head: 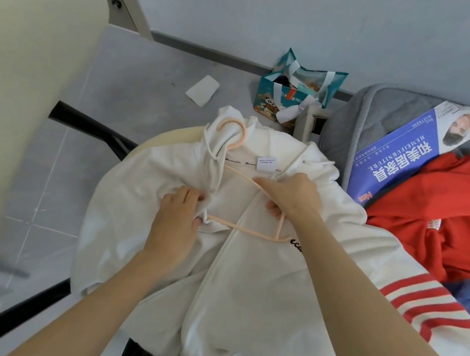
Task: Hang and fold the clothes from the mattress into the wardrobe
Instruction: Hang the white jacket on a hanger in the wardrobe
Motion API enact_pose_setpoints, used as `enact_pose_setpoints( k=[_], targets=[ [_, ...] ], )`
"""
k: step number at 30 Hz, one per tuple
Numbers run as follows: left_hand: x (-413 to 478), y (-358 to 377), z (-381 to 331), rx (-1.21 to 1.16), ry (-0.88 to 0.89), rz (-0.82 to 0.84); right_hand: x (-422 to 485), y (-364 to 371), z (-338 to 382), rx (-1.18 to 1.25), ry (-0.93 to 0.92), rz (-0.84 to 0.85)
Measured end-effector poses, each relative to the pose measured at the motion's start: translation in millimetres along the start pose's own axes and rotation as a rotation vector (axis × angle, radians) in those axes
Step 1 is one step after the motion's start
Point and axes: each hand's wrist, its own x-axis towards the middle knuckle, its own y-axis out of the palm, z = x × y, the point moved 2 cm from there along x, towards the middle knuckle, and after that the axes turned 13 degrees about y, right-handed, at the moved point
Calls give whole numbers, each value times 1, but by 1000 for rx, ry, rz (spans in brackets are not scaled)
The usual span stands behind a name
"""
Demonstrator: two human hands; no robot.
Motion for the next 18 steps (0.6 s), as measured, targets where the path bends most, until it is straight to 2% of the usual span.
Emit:
enact_pose_setpoints(
  k=[4,7,11,15,18],
  targets=[
    [-3,5,3,190,102,13,-2,5,-4,-2,-18,-66],
    [-8,4,2,166,133,-28,-6,-1,-17,40,-107,-92],
    [-3,-1,-4,109,159,0,-29,-22,-46,229,-198,-304],
    [13,-2,-13,-82,193,44,-49,-47,-83,566,-67,-523],
    [16,-5,-7,-198,198,6,-51,-70,-104,676,13,-659]
  ],
)
